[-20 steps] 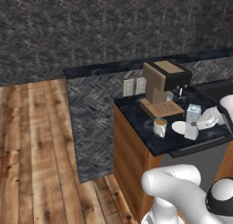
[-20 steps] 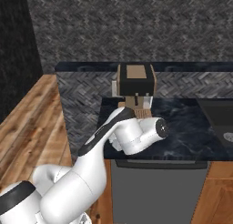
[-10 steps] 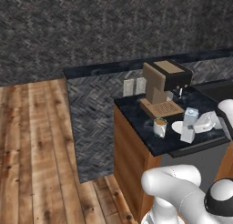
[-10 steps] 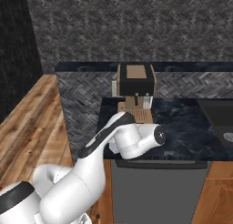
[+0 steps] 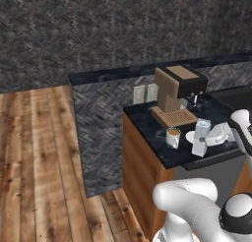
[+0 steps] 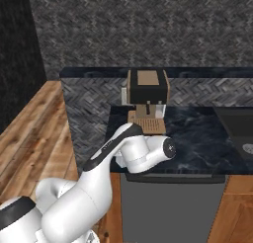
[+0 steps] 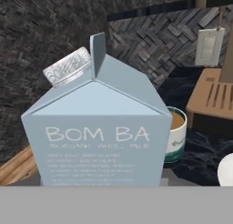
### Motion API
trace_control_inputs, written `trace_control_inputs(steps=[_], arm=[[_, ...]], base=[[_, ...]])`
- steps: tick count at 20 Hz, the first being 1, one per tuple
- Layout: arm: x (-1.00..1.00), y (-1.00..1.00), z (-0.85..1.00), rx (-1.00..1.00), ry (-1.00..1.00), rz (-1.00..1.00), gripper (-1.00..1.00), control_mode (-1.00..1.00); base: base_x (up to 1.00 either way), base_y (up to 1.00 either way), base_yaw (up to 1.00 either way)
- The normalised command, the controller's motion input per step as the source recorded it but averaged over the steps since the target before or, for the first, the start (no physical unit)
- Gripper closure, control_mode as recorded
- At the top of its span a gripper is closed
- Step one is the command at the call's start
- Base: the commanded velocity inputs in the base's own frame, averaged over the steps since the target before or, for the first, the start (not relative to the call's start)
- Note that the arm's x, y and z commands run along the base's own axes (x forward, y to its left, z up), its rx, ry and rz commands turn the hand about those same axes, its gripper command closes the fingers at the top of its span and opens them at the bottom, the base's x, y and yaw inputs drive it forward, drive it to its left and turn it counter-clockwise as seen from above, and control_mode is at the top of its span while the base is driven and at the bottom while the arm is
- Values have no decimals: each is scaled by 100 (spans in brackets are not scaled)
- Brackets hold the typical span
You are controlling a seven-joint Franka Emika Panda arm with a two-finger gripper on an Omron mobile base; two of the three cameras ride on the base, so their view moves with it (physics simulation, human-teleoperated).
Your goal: Take a sugar cube from the saucer and place it inside the coffee. Then, grab milk from the fridge and place it next to the coffee on the counter to sweeten the coffee.
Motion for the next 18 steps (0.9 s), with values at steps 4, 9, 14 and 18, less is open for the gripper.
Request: trace_control_inputs(steps=[4, 9, 14, 18], arm=[[3, 6, -13, 0, -1, 0, 100, -100], [7, 3, -10, 0, -5, 0, 100, -100], [12, 0, -6, 0, -6, 0, 100, -100], [14, 0, -4, 0, -6, 0, 100, -100]], base=[[0, 0, 0], [0, 0, 0], [0, 0, 0], [0, 0, 0]])
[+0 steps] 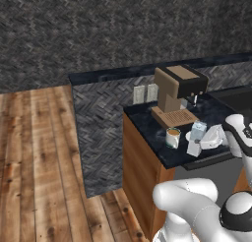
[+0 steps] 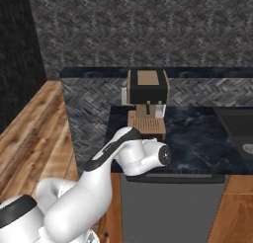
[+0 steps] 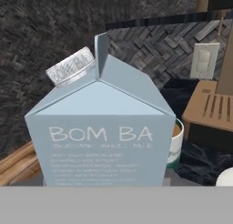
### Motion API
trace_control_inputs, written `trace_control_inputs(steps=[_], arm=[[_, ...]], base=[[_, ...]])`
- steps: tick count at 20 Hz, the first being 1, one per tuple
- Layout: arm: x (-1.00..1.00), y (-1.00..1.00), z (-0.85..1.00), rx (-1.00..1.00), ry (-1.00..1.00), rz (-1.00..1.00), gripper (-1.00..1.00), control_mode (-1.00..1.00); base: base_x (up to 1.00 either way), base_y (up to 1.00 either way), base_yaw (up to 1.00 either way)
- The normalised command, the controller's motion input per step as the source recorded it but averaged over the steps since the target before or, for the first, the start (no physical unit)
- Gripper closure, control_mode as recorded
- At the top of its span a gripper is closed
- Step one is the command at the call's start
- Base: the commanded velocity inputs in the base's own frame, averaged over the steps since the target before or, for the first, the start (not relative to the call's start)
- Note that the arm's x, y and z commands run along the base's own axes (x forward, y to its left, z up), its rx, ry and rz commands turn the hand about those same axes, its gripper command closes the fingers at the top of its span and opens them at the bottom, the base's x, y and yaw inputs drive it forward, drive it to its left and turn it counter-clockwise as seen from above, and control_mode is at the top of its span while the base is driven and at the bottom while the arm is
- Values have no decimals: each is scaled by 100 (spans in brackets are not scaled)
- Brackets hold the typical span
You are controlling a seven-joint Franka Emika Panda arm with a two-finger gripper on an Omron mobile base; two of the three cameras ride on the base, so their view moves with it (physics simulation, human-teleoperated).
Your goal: Take a sugar cube from the saucer and place it inside the coffee. Then, grab milk from the fridge and place it next to the coffee on the counter to sweeten the coffee.
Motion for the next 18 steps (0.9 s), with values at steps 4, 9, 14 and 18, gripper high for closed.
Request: trace_control_inputs(steps=[4, 9, 14, 18], arm=[[15, 0, -4, 0, -6, 0, 100, -100], [12, 0, -9, 0, -4, 0, 100, -100], [10, 0, -13, 0, -2, 0, 100, -100], [11, 0, -14, 0, -2, 0, 100, -100]], base=[[0, 0, 0], [0, 0, 0], [0, 0, 0], [0, 0, 0]])
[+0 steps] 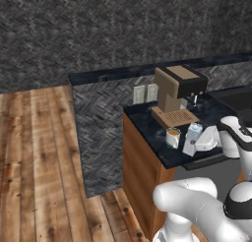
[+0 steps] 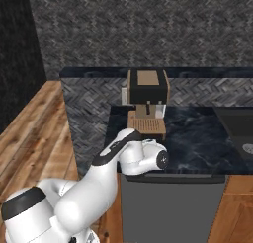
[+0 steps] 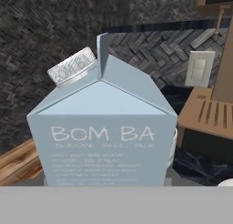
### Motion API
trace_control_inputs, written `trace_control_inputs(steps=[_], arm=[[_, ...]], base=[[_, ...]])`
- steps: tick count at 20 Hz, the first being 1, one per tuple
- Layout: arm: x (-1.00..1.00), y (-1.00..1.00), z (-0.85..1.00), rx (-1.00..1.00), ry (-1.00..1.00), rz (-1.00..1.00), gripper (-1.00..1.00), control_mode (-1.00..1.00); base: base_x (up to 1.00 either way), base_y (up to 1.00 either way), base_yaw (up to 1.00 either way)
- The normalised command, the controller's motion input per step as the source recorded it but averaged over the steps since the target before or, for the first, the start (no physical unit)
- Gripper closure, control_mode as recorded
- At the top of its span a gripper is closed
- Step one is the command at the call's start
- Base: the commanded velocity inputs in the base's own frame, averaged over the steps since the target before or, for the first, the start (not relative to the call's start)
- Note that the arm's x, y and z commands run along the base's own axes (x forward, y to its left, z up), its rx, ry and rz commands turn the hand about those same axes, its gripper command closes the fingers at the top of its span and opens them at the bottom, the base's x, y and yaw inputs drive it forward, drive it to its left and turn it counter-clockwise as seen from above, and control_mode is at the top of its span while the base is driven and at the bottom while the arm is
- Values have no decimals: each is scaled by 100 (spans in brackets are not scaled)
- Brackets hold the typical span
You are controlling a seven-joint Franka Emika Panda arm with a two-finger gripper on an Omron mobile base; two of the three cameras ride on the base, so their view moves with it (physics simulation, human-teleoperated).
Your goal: Take a sugar cube from the saucer and place it inside the coffee. Then, grab milk from the fridge and place it next to the coffee on the counter to sweeten the coffee.
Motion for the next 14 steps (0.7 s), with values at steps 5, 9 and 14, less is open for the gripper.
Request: trace_control_inputs(steps=[5, 9, 14], arm=[[14, 0, -9, 0, -1, 0, 100, -100], [13, 0, -5, 0, 0, 0, 100, -100], [12, 0, -3, 0, 0, 0, 100, -100]], base=[[0, 0, 0], [0, 0, 0], [0, 0, 0]])
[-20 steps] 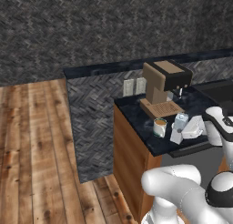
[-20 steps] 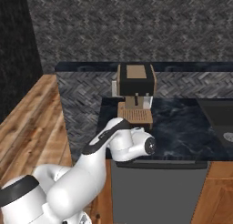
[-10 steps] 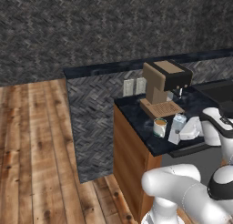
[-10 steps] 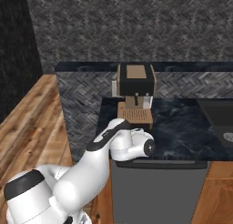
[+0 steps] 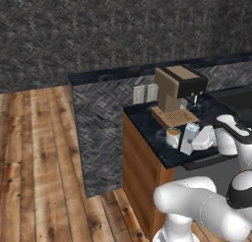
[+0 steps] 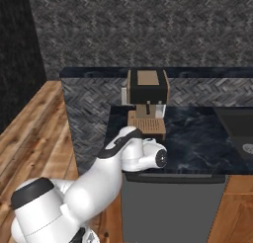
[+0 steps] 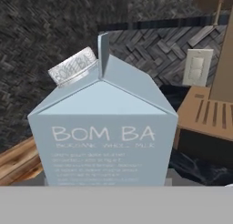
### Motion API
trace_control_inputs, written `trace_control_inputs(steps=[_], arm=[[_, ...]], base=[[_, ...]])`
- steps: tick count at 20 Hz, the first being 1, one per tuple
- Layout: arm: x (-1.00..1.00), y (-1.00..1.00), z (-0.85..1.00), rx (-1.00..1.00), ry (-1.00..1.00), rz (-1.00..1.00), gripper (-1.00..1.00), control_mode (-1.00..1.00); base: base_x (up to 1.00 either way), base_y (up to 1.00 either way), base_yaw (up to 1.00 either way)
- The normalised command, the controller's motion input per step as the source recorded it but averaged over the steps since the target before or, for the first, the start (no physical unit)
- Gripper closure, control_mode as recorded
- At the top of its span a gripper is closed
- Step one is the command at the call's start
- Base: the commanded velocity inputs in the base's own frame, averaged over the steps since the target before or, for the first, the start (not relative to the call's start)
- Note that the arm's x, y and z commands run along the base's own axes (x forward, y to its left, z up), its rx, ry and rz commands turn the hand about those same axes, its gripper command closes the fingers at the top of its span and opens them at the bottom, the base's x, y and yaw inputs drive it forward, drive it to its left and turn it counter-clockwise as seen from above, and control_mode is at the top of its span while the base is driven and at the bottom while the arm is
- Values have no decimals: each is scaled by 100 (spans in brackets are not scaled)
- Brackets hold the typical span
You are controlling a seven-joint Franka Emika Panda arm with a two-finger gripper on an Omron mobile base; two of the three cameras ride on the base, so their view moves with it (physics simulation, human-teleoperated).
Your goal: Take a sugar cube from the saucer and place it inside the coffee. Then, grab milk from the fridge and place it next to the coffee on the counter to sweeten the coffee.
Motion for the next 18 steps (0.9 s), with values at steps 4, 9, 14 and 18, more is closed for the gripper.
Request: trace_control_inputs(steps=[4, 9, 14, 18], arm=[[12, 0, -5, 0, 0, 0, 100, -100], [11, 0, -8, 0, 0, 0, 100, -100], [11, -8, -11, 0, 0, 0, 100, -100], [14, -13, -14, 0, 0, 0, 100, -100]], base=[[0, 0, 0], [0, 0, 0], [0, 0, 0], [0, 0, 0]])
